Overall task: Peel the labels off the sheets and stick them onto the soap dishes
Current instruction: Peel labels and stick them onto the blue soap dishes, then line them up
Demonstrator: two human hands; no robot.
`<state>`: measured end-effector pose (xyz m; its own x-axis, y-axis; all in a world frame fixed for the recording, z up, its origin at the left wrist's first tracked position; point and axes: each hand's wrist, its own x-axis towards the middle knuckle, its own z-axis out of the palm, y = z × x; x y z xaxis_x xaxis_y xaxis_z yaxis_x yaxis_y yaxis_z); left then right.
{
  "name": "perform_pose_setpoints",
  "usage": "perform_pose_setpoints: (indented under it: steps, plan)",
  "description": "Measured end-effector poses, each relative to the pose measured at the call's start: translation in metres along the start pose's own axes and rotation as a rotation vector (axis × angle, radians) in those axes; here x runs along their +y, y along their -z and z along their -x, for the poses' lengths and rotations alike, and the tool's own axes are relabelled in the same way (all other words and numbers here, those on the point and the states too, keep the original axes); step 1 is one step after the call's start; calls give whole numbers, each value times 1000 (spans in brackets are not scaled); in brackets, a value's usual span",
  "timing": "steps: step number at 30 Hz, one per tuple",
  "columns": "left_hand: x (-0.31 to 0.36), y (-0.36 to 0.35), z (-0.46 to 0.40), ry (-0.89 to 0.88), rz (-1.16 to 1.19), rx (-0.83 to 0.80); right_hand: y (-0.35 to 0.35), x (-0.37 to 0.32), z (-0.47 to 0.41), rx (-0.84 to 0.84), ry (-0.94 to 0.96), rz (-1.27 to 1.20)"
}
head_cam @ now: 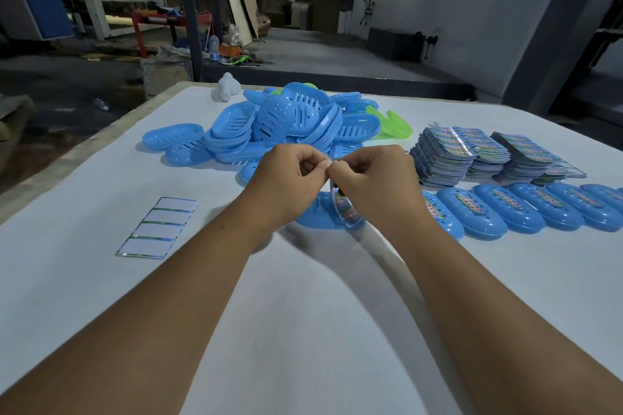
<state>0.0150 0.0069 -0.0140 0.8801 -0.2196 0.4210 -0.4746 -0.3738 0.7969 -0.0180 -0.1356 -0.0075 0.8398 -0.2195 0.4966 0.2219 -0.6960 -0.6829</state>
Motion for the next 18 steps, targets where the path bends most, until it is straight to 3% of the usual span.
perform_pose_setpoints:
  steps: [8, 14, 18]
  plan:
    - [2, -2, -1, -15, 10, 47, -1, 1, -2, -51, -55, -122]
    - [5, 7, -6, 221, 238, 83, 3, 7, -8, -102, -187, -356]
    - [2, 8, -4, 160, 18, -1, 6, 5, -6, -200, -79, -390]
